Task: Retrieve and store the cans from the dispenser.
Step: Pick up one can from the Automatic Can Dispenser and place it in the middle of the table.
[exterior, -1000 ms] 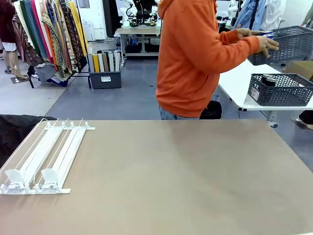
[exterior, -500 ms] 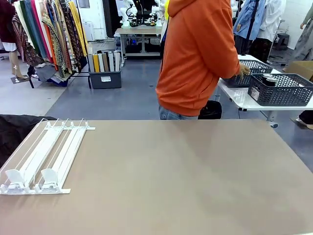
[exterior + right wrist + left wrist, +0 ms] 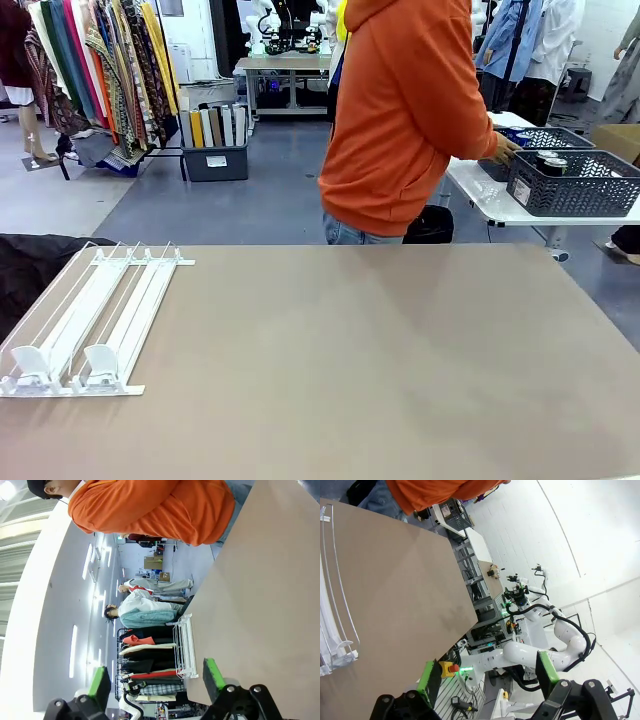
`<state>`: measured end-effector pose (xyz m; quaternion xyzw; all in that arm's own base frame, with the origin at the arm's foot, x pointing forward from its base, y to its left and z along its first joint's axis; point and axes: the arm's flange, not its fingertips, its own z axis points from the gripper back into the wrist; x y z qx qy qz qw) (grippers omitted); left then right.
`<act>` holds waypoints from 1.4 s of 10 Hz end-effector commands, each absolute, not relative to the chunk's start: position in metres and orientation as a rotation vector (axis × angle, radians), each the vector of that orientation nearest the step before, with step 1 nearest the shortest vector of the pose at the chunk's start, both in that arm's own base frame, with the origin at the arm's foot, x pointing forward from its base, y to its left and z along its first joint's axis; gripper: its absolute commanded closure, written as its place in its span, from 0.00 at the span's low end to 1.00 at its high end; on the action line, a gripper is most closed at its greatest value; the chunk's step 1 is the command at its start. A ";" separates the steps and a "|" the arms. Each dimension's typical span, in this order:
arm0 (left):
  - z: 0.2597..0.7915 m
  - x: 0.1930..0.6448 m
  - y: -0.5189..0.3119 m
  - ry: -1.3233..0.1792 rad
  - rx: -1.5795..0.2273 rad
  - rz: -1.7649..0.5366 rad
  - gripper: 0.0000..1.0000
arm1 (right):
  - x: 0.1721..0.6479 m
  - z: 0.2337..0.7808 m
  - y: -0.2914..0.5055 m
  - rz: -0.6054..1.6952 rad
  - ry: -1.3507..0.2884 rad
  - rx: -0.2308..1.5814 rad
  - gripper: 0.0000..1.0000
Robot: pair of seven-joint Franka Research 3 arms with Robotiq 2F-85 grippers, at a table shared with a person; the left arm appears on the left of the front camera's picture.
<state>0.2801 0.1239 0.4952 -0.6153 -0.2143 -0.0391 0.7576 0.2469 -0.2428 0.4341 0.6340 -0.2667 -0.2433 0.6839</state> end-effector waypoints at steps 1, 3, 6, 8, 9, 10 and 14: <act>0.495 0.280 0.123 -0.490 -1.355 -0.100 0.00 | 0.248 0.437 -0.244 -0.535 -0.610 1.429 0.00; 0.495 0.280 0.123 -0.490 -1.355 -0.100 0.00 | 0.248 0.437 -0.244 -0.535 -0.610 1.429 0.00; 0.495 0.280 0.123 -0.490 -1.355 -0.100 0.00 | 0.248 0.437 -0.244 -0.535 -0.610 1.429 0.00; 0.495 0.280 0.123 -0.490 -1.355 -0.100 0.00 | 0.248 0.437 -0.244 -0.535 -0.610 1.429 0.00; 0.495 0.280 0.123 -0.490 -1.355 -0.100 0.00 | 0.248 0.437 -0.244 -0.535 -0.610 1.429 0.00; 0.495 0.280 0.123 -0.490 -1.355 -0.100 0.00 | 0.248 0.437 -0.244 -0.535 -0.610 1.429 0.00; 0.495 0.280 0.123 -0.490 -1.355 -0.100 0.00 | 0.248 0.437 -0.244 -0.535 -0.610 1.429 0.00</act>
